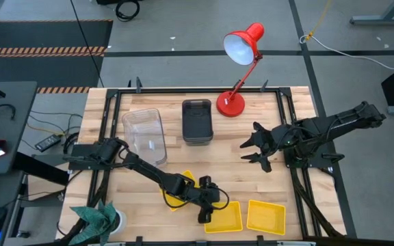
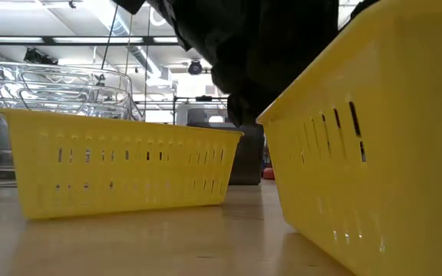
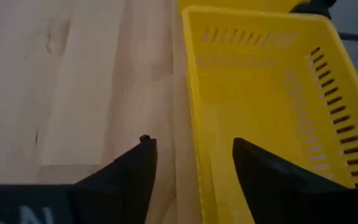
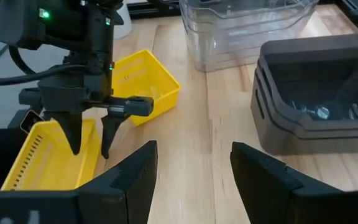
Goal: Stack baskets by color
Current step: Stack the bottom left yellow bin on top of the top yellow bin
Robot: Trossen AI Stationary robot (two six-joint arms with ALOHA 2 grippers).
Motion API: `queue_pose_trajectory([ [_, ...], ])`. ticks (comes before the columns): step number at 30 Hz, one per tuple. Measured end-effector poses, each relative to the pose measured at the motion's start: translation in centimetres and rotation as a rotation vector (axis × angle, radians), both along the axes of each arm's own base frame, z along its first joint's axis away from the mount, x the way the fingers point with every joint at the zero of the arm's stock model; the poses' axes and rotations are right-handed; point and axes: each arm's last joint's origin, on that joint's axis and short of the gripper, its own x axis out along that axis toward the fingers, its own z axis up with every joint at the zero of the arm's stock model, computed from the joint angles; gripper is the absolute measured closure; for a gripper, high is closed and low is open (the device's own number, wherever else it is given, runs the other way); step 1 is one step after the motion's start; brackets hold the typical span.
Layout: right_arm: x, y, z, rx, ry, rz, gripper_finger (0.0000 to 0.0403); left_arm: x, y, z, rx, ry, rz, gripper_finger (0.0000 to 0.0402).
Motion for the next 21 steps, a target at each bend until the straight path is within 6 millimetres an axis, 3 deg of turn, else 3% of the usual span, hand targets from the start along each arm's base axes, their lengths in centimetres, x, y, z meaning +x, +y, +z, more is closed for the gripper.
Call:
queue_pose_trajectory([
  [6, -0.02, 0.0, 0.12, 0.003, -0.011, 0.0, 0.0194, -0.04, 0.0, -0.05, 0.009, 0.005, -0.014, 0.0255],
  [13, -0.01, -0.01, 0.13, 0.005, -0.012, -0.001, 0.0194, 0.04, 0.31, -0.11, -0.012, 0.018, 0.01, 0.0376],
  [21, -0.01, 0.0, 0.12, 0.004, -0.012, 0.0, 0.0194, 0.29, 0.89, 0.48, -0.044, 0.003, 0.046, 0.0387],
])
